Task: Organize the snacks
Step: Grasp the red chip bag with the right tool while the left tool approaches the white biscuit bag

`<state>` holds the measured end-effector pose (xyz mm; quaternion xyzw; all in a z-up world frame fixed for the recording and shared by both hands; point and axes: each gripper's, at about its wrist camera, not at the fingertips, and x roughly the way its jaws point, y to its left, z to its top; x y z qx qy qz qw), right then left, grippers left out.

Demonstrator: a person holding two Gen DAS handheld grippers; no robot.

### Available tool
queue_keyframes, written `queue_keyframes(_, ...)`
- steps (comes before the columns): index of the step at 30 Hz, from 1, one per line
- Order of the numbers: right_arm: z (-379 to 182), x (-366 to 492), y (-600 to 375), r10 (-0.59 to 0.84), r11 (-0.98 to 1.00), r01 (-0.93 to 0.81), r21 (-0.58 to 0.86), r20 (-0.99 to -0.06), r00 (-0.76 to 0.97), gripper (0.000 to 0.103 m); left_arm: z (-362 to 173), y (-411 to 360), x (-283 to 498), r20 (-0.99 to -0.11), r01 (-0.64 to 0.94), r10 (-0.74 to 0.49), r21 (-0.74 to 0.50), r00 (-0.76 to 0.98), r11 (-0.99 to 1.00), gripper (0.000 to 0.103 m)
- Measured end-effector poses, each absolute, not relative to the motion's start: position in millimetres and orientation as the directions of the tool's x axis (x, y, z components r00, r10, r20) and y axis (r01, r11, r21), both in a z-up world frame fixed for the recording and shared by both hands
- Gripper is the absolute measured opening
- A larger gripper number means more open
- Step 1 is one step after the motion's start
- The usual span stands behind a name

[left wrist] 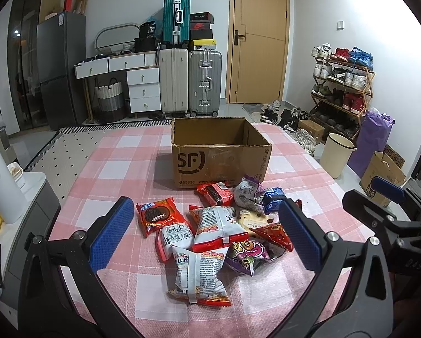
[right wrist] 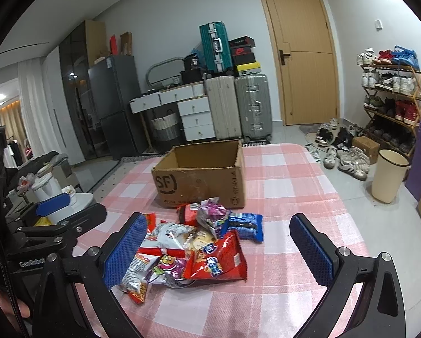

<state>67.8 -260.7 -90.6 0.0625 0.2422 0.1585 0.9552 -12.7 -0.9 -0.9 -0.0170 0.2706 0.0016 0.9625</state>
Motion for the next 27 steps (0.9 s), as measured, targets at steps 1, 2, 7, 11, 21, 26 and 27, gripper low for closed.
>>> queue_keyframes(1,-92,68,-260,0.338,0.94,-0.279,0.194,-0.442,0.831,0.103,-2,1,-10,-0.524,-0.013,-0.007,-0.034,0.852,0.999,0.102)
queue_keyframes(2,-93,69,-260,0.34,0.94,-0.282,0.192,-0.443,0.829,0.103,-3,3,-7,-0.526,-0.015,-0.006,-0.036,0.851,0.999,0.102)
queue_keyframes(7,-105,80,-257,0.375,0.926,-0.305,0.221,-0.469,0.799,0.103,-10,10,-1,-0.533,-0.021,-0.008,-0.048,0.846,0.999,0.102)
queue_keyframes(11,-119,93,-257,0.405,0.913,-0.314,0.259,-0.494,0.769,0.103,-15,17,5,-0.537,-0.029,-0.005,-0.056,0.844,0.998,0.102)
queue_keyframes(21,-160,133,-254,0.433,0.901,-0.322,0.29,-0.556,0.709,0.103,-28,34,16,-0.553,-0.048,-0.004,-0.08,0.833,0.996,0.102)
queue_keyframes(26,-175,149,-253,0.445,0.895,-0.32,0.311,-0.581,0.681,0.103,-34,38,21,-0.564,-0.048,-0.008,-0.084,0.826,0.995,0.102)
queue_keyframes(27,-175,149,-253,0.45,0.893,-0.321,0.316,-0.584,0.676,0.103,-35,39,22,-0.567,-0.049,-0.007,-0.084,0.823,0.995,0.102)
